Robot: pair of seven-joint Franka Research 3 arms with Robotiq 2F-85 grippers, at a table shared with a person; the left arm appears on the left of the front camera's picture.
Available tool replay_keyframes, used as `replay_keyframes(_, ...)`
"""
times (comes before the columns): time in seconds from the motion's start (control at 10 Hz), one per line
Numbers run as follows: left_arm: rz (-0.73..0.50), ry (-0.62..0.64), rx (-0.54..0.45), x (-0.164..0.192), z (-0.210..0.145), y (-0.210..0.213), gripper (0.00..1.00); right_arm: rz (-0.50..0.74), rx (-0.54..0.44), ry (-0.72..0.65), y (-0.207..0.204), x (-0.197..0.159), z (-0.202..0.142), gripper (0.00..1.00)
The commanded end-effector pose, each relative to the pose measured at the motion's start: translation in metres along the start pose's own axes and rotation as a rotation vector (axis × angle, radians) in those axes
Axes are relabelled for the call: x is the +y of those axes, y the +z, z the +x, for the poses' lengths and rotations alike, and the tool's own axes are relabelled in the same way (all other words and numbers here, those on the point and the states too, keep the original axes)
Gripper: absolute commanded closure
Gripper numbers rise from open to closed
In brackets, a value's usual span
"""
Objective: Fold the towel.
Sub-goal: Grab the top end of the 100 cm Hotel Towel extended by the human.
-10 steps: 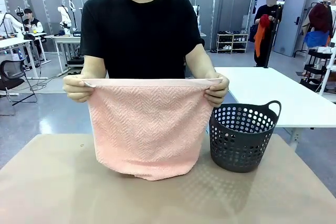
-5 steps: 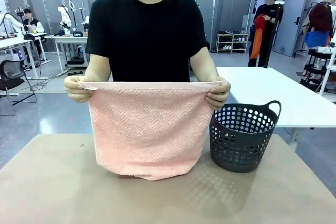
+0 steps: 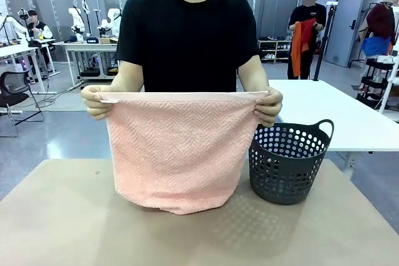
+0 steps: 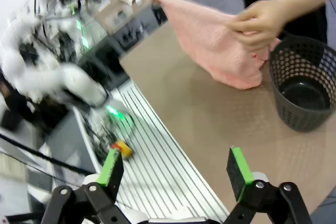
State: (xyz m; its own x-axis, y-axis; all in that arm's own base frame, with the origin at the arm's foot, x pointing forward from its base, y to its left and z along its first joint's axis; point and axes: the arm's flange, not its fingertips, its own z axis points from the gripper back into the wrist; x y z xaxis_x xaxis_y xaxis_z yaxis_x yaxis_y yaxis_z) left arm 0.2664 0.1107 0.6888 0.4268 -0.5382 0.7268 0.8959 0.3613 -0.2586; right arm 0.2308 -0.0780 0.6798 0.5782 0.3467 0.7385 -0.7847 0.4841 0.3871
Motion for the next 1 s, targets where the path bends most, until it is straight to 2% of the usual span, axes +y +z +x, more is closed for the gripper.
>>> replay_keyframes(0.0, 0.155, -0.197, 0.128, -0.015, 0.025, -0.043, 0.0, -0.058, 0.118, 0.156, -0.039, 0.016, 0.022, 0.0)
replay_keyframes(0.2, 0.193, -0.382, 0.285, -0.044, 0.054, -0.088, 0.0, -0.107, 0.26, 0.314, -0.082, 0.048, 0.049, 0.0)
replay_keyframes(0.4, 0.177, -0.437, 0.342, -0.058, 0.063, -0.116, 0.0, -0.132, 0.323, 0.383, -0.109, 0.064, 0.062, 0.0)
replay_keyframes(0.6, 0.174, -0.436, 0.339, -0.059, 0.064, -0.127, 0.0, -0.129, 0.35, 0.381, -0.122, 0.068, 0.069, 0.0)
replay_keyframes(0.7, 0.164, -0.423, 0.302, -0.058, 0.065, -0.126, 0.0, -0.114, 0.348, 0.378, -0.12, 0.066, 0.069, 0.0)
replay_keyframes(0.8, 0.145, -0.46, 0.348, -0.062, 0.069, -0.128, 0.0, -0.112, 0.345, 0.412, -0.122, 0.075, 0.07, 0.0)
replay_keyframes(0.9, 0.145, -0.46, 0.348, -0.062, 0.069, -0.128, 0.0, -0.112, 0.345, 0.412, -0.122, 0.075, 0.07, 0.0)
